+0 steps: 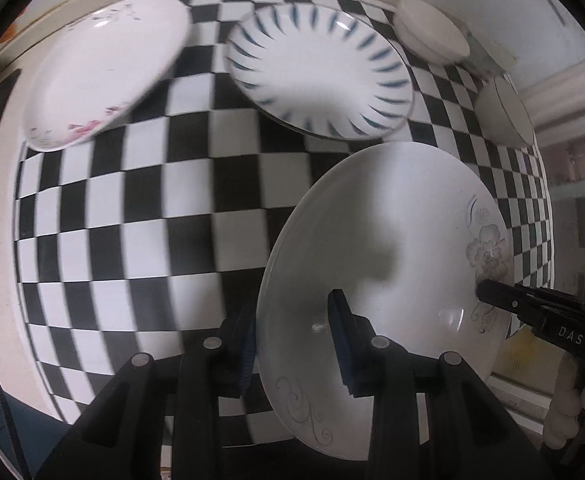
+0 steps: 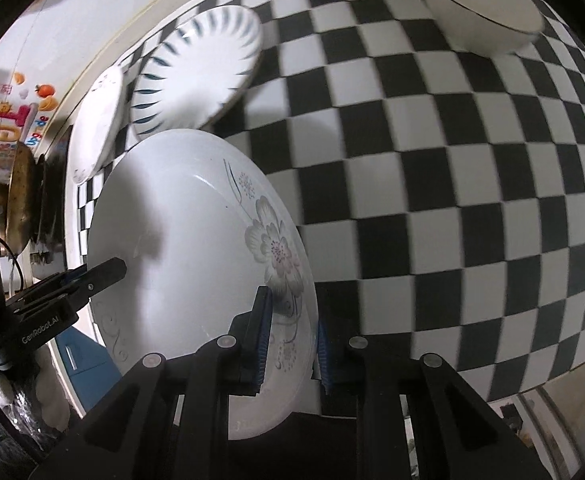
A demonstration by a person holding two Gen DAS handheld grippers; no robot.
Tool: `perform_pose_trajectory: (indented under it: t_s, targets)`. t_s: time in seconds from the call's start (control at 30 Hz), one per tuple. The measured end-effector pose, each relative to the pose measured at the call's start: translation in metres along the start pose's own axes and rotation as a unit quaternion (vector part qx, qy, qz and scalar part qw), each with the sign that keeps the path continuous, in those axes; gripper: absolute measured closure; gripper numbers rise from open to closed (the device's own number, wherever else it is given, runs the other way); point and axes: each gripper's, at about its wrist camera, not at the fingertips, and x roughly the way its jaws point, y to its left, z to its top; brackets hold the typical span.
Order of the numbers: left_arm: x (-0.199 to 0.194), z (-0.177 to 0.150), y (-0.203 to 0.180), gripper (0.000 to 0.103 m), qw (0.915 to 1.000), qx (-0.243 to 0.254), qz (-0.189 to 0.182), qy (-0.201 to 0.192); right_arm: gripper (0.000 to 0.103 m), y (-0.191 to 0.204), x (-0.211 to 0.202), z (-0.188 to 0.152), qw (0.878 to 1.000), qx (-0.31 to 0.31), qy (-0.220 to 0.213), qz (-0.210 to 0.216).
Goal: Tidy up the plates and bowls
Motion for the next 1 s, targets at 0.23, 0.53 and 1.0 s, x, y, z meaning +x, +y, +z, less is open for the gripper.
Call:
perform_pose_trajectory:
  t_s: [0.23, 0.53, 1.0]
  targets:
    - [0.036, -0.004, -0.013, 0.072, 0.9996, -0.002, 0.011, 0.026, 0.081, -0.012, 0.025, 0.009, 1.000, 0.006, 0.007, -0.016]
    - [0.048, 0.000, -0.015, 0.072, 0.9990, -0.020, 0.024, 0.032, 0.081, 0.007, 0.057, 0.008, 1.000, -0.005, 0.015, -0.014]
    - [0.048, -0.005, -0.018, 0.065, 0.9963, -0.070, 0.040, 0.030, 0.080, 0.031, 0.083, 0.018, 0.999, -0.026, 0.028, 0.011]
